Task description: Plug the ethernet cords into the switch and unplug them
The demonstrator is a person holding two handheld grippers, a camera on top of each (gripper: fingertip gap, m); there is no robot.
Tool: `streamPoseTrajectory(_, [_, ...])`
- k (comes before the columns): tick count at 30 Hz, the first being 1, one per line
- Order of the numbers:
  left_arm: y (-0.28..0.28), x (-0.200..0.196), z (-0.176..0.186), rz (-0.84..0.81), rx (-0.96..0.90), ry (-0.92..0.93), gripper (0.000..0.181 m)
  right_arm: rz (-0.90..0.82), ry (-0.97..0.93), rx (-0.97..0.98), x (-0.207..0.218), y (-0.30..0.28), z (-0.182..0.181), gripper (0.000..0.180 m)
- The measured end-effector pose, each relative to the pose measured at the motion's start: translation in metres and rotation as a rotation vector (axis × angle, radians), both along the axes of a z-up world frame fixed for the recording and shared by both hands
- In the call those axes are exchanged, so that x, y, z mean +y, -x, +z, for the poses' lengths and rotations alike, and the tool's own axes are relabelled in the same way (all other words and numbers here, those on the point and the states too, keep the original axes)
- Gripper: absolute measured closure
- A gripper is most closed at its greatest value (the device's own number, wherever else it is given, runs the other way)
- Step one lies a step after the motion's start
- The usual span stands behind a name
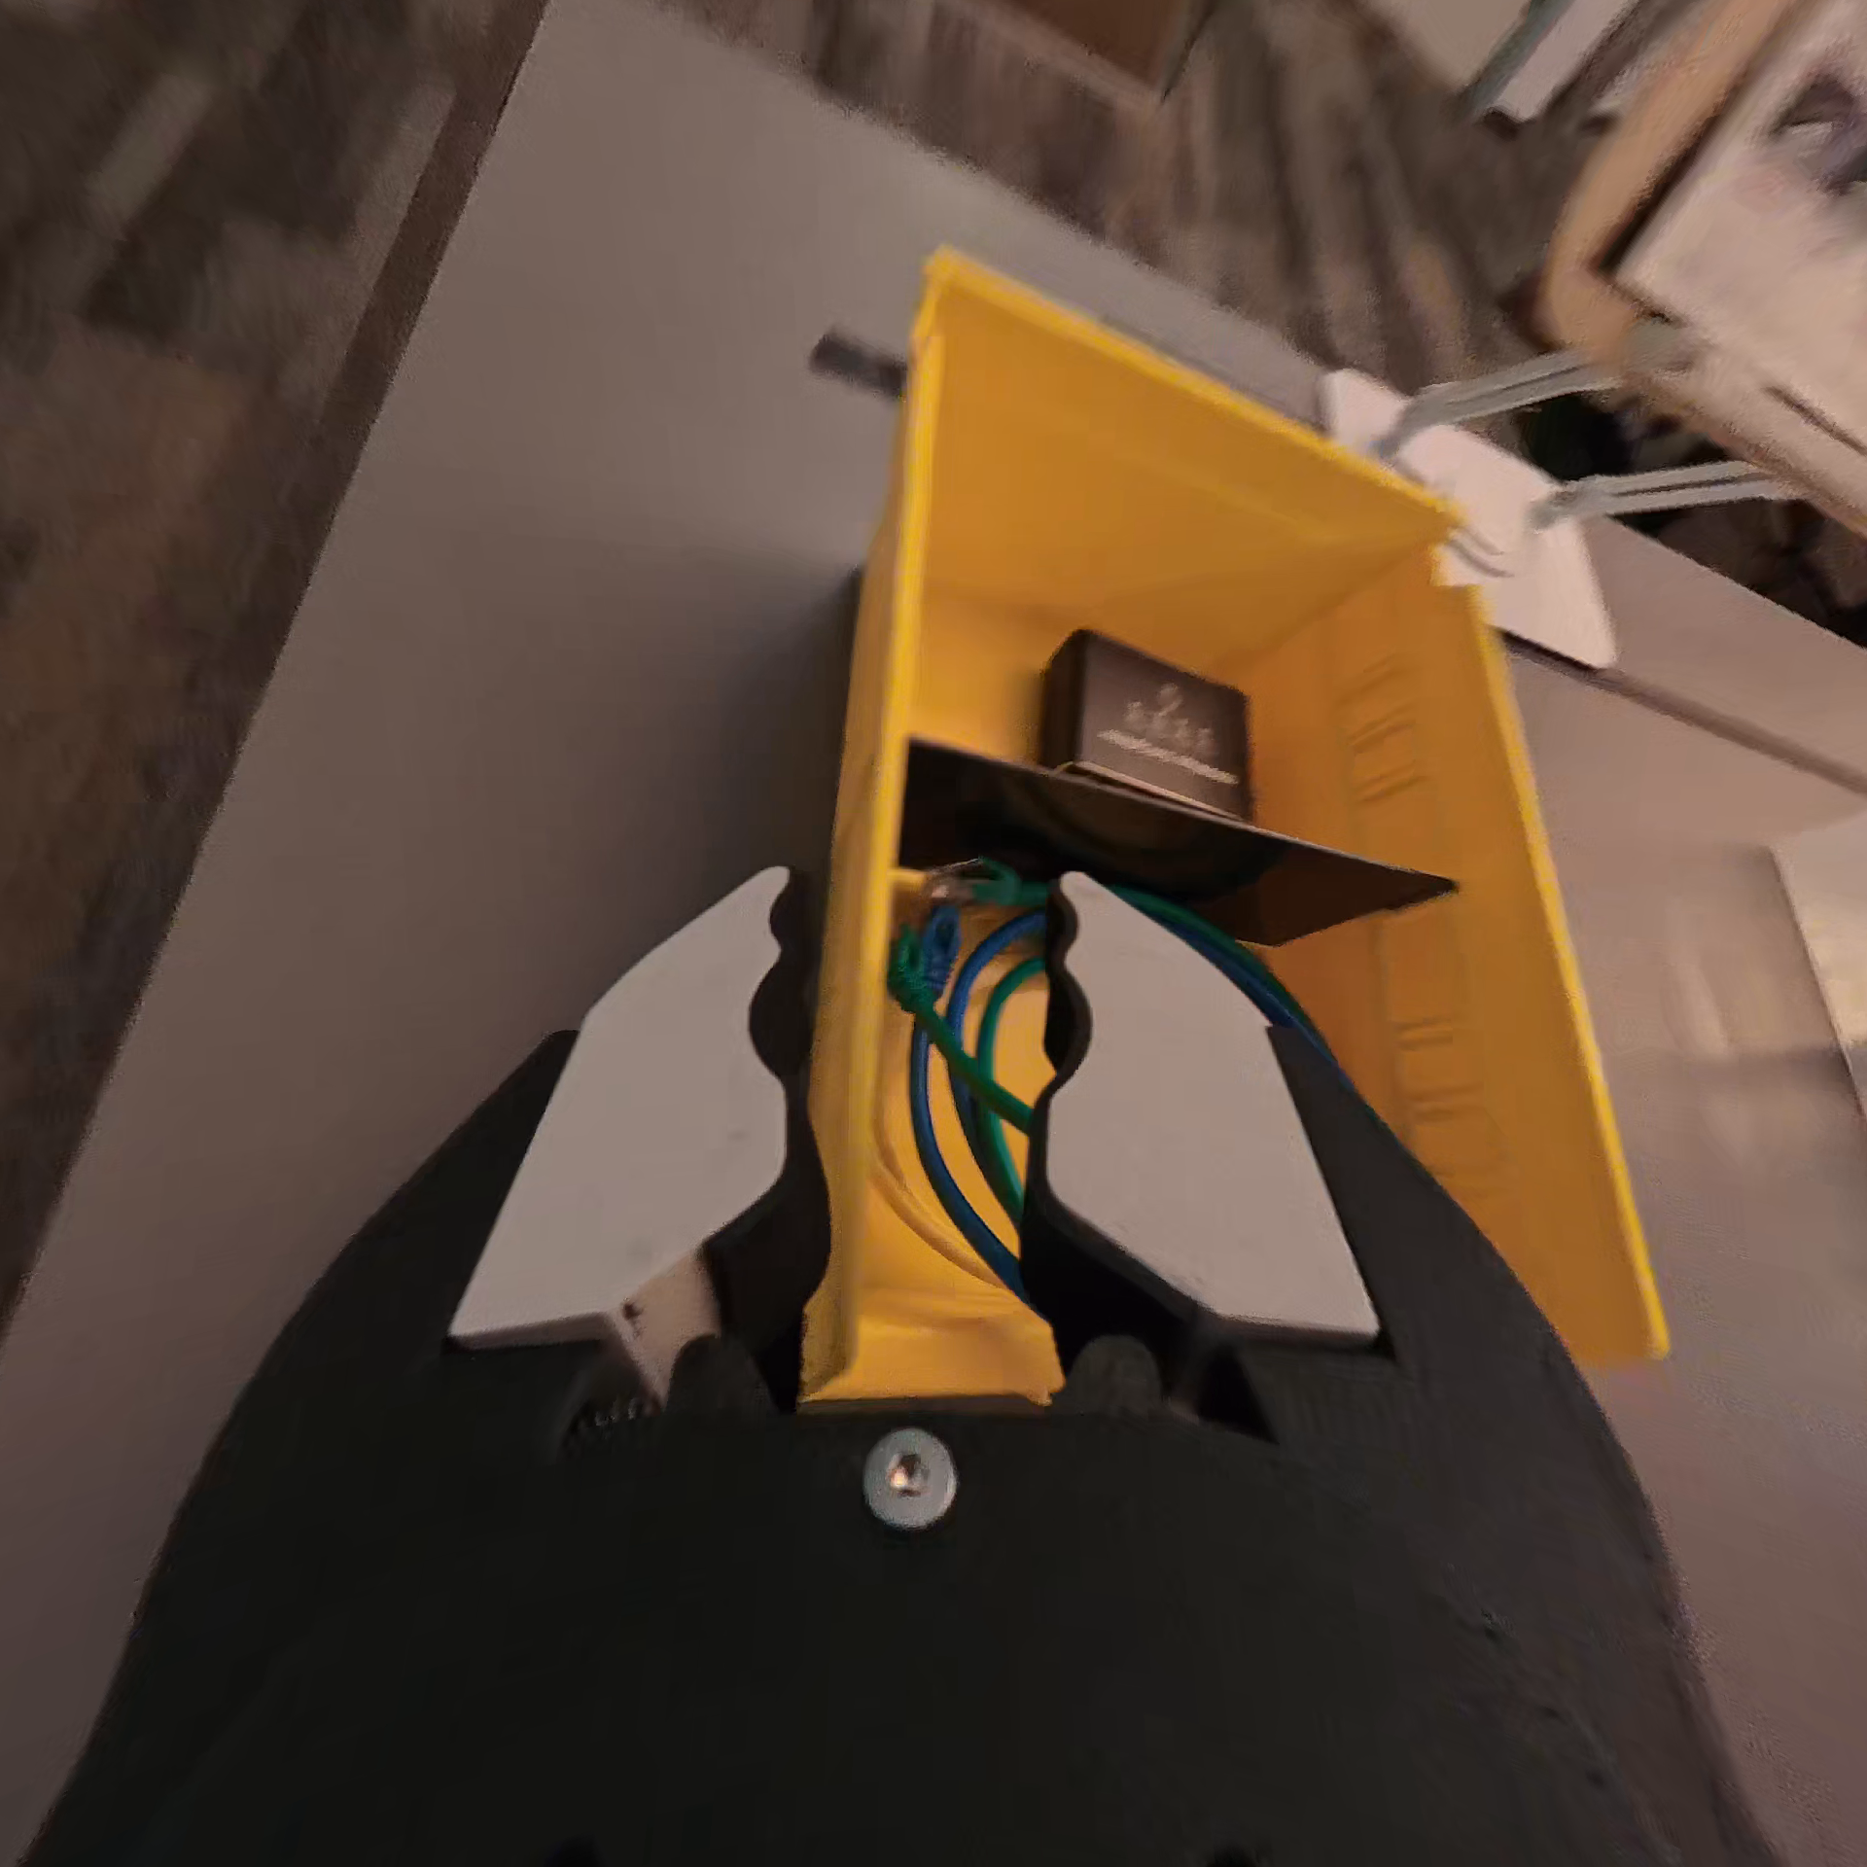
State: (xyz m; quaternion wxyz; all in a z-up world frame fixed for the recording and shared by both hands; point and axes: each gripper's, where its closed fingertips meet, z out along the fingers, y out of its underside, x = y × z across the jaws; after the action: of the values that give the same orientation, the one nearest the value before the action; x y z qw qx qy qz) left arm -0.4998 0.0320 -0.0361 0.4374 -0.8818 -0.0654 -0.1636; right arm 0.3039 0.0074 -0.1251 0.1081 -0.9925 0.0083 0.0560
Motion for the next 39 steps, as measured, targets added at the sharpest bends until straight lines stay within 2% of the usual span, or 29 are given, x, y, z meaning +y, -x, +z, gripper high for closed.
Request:
streamPoseTrajectory(3, [-0.038, -0.020, 0.034, -0.262, 0.091, -0.167, 0.131, -0.031, -0.018, 0.065, -0.001, 0.003, 0.009, 0.167])
streamPoseTrajectory(7, [-0.110, -0.064, 0.044, -0.707, 0.095, -0.242, 0.108, -0.083, -0.150, 0.154, 0.010, 0.002, 0.041, 0.152])
streamPoseTrajectory(8, [-0.119, -0.073, 0.038, -0.789, 0.125, -0.218, 0.102, -0.076, -0.202, 0.163, 0.014, 0.003, 0.054, 0.149])
streamPoseTrajectory(10, [-0.123, -0.082, 0.017, -0.883, 0.297, -0.140, 0.087, -0.039, -0.305, 0.148, 0.021, 0.008, 0.079, 0.140])
streamPoseTrajectory(12, [-0.118, -0.083, -0.001, -0.940, 0.505, -0.072, 0.092, 0.031, -0.416, 0.181, 0.026, 0.026, 0.109, 0.140])
streamPoseTrajectory(14, [-0.112, -0.076, -0.012, -0.981, 0.626, -0.018, 0.101, 0.101, -0.538, 0.321, 0.030, 0.061, 0.146, 0.141])
streamPoseTrajectory(16, [-0.118, -0.080, -0.021, -1.080, 0.592, 0.073, 0.102, 0.171, -0.685, 0.518, 0.029, 0.100, 0.190, 0.145])
streamPoseTrajectory(18, [-0.117, -0.095, -0.039, -1.182, 0.540, 0.267, 0.102, 0.229, -0.818, 0.699, 0.021, 0.135, 0.233, 0.151])
streamPoseTrajectory(19, [-0.114, -0.100, -0.047, -1.204, 0.548, 0.354, 0.103, 0.256, -0.875, 0.764, 0.016, 0.148, 0.251, 0.154])
streamPoseTrajectory(21, [-0.108, -0.104, -0.058, -1.221, 0.611, 0.436, 0.122, 0.313, -0.960, 0.810, 0.006, 0.171, 0.275, 0.157])
streamPoseTrajectory(24, [-0.106, -0.100, -0.062, -1.215, 0.731, 0.397, 0.142, 0.429, -1.033, 0.763, -0.009, 0.197, 0.291, 0.158])
streamPoseTrajectory(28, [-0.106, -0.101, -0.054, -1.193, 0.764, 0.359, 0.168, 0.546, -1.080, 0.721, -0.022, 0.223, 0.293, 0.158])
streamPoseTrajectory(34, [-0.101, -0.102, -0.046, -1.139, 0.742, 0.433, 0.170, 0.718, -1.001, 0.736, -0.033, 0.253, 0.278, 0.157])
streamPoseTrajectory(39, [-0.111, -0.098, -0.018, -1.122, 0.701, 0.397, 0.171, 0.782, -0.975, 0.719, -0.038, 0.255, 0.269, 0.157])
